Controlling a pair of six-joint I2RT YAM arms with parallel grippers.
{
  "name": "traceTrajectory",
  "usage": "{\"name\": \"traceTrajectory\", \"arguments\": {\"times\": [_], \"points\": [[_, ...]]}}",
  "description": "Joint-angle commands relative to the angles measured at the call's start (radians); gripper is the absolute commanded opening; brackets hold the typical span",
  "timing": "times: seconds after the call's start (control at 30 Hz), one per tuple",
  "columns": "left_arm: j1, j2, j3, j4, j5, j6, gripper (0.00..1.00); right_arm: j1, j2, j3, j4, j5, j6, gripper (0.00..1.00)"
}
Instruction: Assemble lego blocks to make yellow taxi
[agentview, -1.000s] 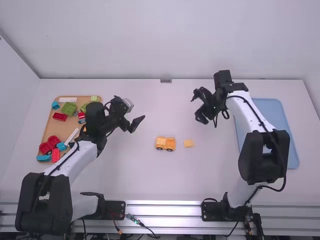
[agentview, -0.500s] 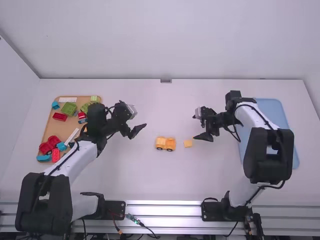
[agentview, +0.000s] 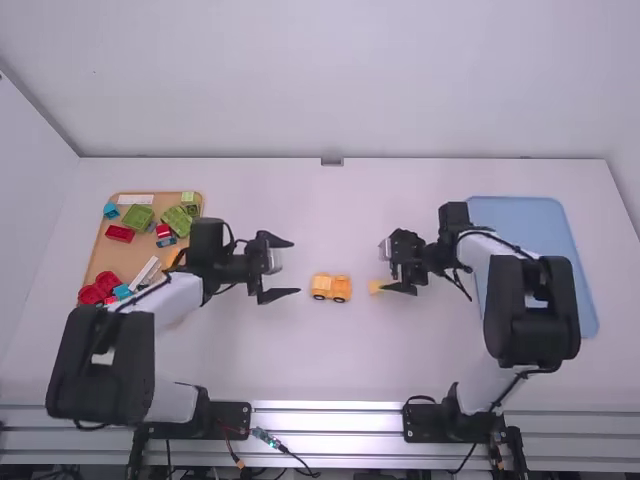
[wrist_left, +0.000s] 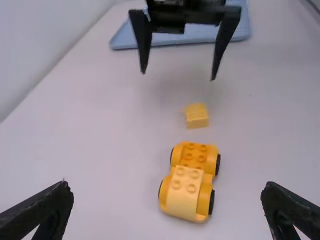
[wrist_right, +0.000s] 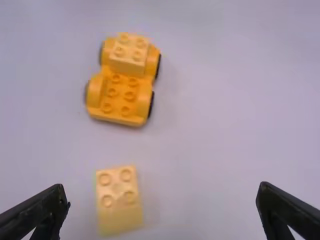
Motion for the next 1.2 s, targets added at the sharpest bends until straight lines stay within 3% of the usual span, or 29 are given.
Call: {"name": "traceTrajectory", "arguments": {"times": [0.0, 0.1, 0.17, 0.47, 0.6, 0.93, 1.1, 1.17], "points": [[-0.011, 0.088, 0.024, 0.047, 0.108, 0.054, 0.99, 0.038, -0.005, -0.080, 0.110, 0.108, 0.201, 0.99], [-0.032, 0.160, 0.024, 0.123, 0.114, 0.053, 0.99, 0.063, -0.005, -0.140, 0.229, 0.137, 0.265, 1.00], [-0.067, 0.230, 0.025, 0.201, 0.102, 0.053, 0.99, 0.084, -0.005, -0.197, 0.323, 0.158, 0.285, 0.92], [-0.150, 0.299, 0.025, 0.274, -0.026, 0.037, 0.99, 0.059, -0.004, -0.254, 0.373, 0.144, 0.281, 0.86], [-0.153, 0.299, 0.029, 0.290, -0.055, -0.047, 0.99, 0.046, 0.016, -0.231, 0.341, 0.097, 0.270, 0.90], [-0.155, 0.302, 0.040, 0.251, -0.048, -0.011, 0.99, 0.052, 0.107, -0.106, 0.132, 0.044, 0.079, 0.84], [-0.158, 0.322, 0.040, 0.252, -0.047, -0.011, 0.99, 0.042, 0.149, -0.064, 0.095, 0.021, 0.063, 0.75], [-0.160, 0.337, 0.040, 0.264, -0.046, -0.011, 0.99, 0.041, 0.162, -0.058, 0.094, 0.023, 0.058, 0.67]]}}
